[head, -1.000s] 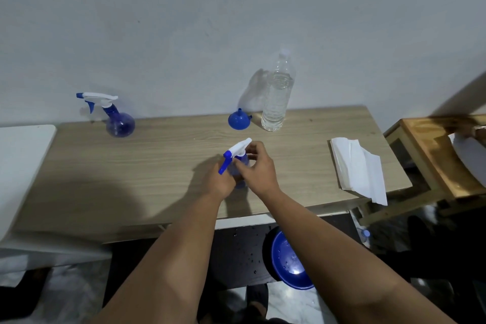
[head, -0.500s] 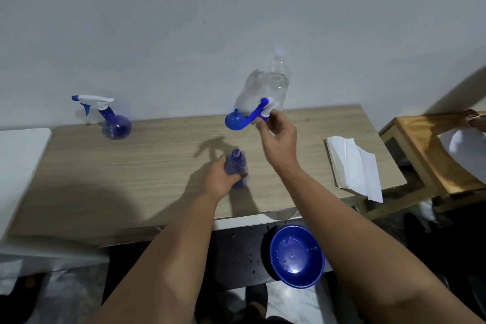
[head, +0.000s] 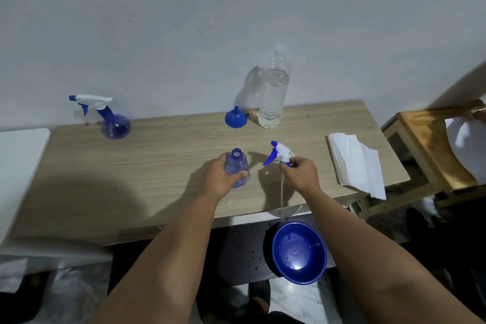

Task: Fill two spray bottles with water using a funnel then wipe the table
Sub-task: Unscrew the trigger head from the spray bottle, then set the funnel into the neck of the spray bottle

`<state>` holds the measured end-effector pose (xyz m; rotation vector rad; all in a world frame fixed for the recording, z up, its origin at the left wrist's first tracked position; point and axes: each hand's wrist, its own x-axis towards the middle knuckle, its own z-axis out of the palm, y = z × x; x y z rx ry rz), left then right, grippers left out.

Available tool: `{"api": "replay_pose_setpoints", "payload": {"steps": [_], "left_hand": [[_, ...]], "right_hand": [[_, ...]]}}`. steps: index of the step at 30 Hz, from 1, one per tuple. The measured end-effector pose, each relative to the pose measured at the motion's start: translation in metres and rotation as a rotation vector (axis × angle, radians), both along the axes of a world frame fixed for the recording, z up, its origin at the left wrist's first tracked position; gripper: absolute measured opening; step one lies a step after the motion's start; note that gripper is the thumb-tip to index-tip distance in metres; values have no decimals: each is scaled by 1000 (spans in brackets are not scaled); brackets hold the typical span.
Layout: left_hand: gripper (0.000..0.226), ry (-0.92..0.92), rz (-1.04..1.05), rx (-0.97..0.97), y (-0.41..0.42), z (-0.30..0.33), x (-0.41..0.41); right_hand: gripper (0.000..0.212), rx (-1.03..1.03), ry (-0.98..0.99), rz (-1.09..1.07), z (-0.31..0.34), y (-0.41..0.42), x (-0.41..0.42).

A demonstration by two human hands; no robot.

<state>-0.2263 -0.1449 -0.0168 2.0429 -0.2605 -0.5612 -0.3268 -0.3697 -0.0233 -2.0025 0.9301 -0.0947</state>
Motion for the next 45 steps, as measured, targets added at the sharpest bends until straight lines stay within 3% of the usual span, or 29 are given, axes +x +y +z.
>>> {"api": "replay_pose_setpoints", "payload": {"steps": [7,12,16,20,23,32,34,39,45], "left_hand": [[54,-18,-23,89,0,10,1],[50,-49,-37,107,0,13,-2],[50,-77,-51,90,1,16,-2],[61,-63,-38,73,1,10,1],[64,-52,-40,85,0,1,8],[69,74,-46,82,-3,-16,32],[71,101,-39,64,-5,-19,37],[51,70,-80,80,-5,-21,41],[50,-12,-105,37,1,-21,39]], "right_hand": [[34,-77,367,158,-33,10,-7],[48,-150,424,189,-28,13,-3],[68,-135,265,78,-12,18,6],[55,-155,80,2,11,22,42],[48,-147,63,50,25,19,81],[59,-271,221,426,26,28,205],[70,-321,276,470,18,31,228],[84,-460,406,522,2,35,271],[62,-636,566,720,1,38,291]]}}
